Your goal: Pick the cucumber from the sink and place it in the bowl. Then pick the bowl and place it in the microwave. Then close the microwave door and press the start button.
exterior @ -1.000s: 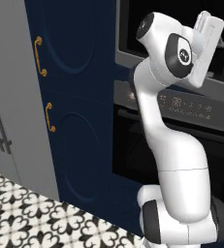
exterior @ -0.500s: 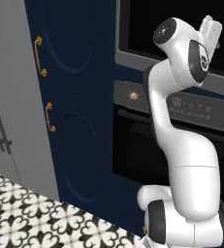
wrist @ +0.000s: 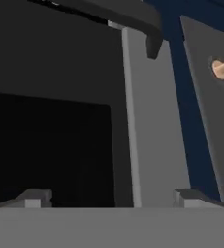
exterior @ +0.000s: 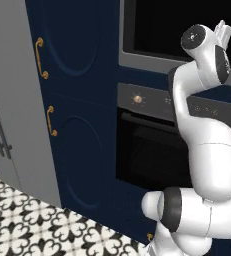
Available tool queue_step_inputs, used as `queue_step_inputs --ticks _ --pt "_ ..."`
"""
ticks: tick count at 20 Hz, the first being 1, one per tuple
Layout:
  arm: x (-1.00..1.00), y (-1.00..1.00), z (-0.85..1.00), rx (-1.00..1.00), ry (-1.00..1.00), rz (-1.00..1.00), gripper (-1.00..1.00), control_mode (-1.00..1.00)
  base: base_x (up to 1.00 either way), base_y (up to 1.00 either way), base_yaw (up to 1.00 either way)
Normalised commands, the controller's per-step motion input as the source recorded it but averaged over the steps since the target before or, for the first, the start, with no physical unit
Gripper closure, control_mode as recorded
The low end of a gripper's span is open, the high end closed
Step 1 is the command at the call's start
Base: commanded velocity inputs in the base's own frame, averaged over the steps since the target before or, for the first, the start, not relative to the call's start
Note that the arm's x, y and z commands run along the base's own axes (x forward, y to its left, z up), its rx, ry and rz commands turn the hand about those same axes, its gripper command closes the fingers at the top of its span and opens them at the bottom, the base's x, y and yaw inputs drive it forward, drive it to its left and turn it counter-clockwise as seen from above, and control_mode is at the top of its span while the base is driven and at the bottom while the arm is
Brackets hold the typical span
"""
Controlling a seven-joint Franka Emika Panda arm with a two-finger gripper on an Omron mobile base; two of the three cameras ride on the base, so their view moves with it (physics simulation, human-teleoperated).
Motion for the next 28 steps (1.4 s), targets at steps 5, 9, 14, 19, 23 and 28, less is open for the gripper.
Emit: queue_step_inputs --ticks 5,9,14,19,23,28 --pt "1.0 -0.4 -0.29 0.11 -0.22 0.0 -1.0 -1.0 0.0 0.0 0.0" --pt "1.0 -0.37 -0.38 0.1 -0.24 0.0 -1.0 -1.0 0.0 0.0 0.0" --pt "-0.43 0.1 -0.59 0.05 -0.62 -0.02 -1.0 -1.0 0.0 0.0 0.0" --pt "-1.0 0.33 0.0 0.18 -0.44 -0.23 -1.0 -1.0 0.0 0.0 0.0" --pt "-0.9 0.43 0.0 0.01 -0.25 -0.07 -1.0 -1.0 0.0 0.0 0.0" --pt "-0.68 0.23 -0.02 -0.56 0.35 0.27 -1.0 -1.0 0.0 0.0 0.0"
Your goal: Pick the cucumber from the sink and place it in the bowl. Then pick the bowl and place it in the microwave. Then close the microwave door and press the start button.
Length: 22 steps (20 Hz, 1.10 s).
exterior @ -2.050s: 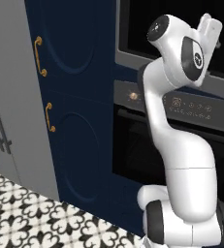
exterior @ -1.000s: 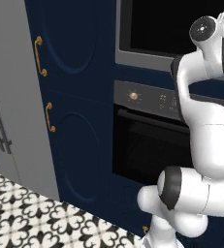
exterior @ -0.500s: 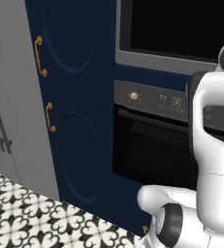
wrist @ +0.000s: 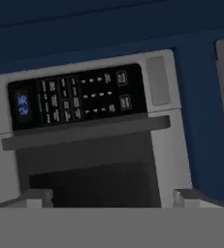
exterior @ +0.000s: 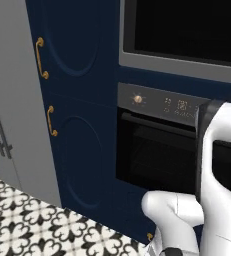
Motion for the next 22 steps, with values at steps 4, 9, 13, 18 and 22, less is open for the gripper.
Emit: queue_step_inputs --ticks 4,9,13,18,22 --pt "-0.58 0.36 0.0 -0.73 0.68 0.34 -1.0 -1.0 0.0 0.0 0.0" --pt "-0.81 0.36 0.1 -0.68 0.62 0.28 -1.0 -1.0 0.0 0.0 0.0" --pt "-0.62 0.15 0.4 -0.53 0.52 0.14 -1.0 -1.0 0.0 0.0 0.0" --pt "-0.19 0.15 0.35 -0.39 0.41 0.02 -1.0 -1.0 0.0 0.0 0.0" --pt "0.0 0.0 -0.47 -0.46 -0.02 0.0 1.0 -1.0 0.0 0.0 0.0"
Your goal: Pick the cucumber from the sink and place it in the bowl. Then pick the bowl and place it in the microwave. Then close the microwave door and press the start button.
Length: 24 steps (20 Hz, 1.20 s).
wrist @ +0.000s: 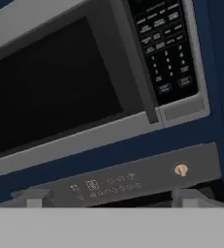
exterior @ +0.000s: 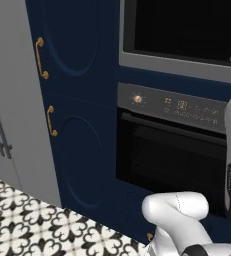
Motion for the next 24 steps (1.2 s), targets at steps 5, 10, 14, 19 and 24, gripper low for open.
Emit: queue_step_inputs --ticks 5,10,14,19,24 --pt "0.0 -0.04 -0.29 -0.43 -0.08 0.0 1.0 -1.0 0.0 0.0 0.0" --pt "-0.12 -0.09 -0.19 -0.31 -0.23 0.01 1.0 -1.0 0.0 0.0 0.0" --pt "-0.06 -0.09 -0.12 -0.2 -0.13 0.0 1.0 -1.0 0.0 0.0 0.0" --pt "0.05 -0.29 0.0 -0.06 0.02 0.0 1.0 -1.0 0.0 0.0 0.0" --pt "0.27 -0.23 0.0 0.0 0.13 0.0 1.0 -1.0 0.0 0.0 0.0"
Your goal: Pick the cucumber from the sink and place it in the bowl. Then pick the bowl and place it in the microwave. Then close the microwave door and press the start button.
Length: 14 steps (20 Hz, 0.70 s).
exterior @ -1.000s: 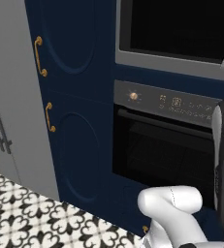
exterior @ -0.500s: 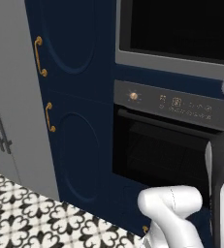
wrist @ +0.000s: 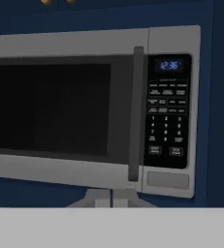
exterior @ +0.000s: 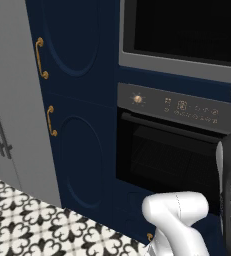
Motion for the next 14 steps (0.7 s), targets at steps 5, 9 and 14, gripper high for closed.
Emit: queue_step_inputs --ticks 5,9,14 --pt "0.12 -0.39 0.0 0.0 -0.04 0.0 1.0 -1.0 0.0 0.0 0.0" --pt "0.0 -0.55 0.0 0.03 -0.17 0.0 1.0 -1.0 0.0 0.0 0.0" --pt "0.02 -0.47 0.0 0.01 -0.05 0.0 1.0 -1.0 0.0 0.0 0.0"
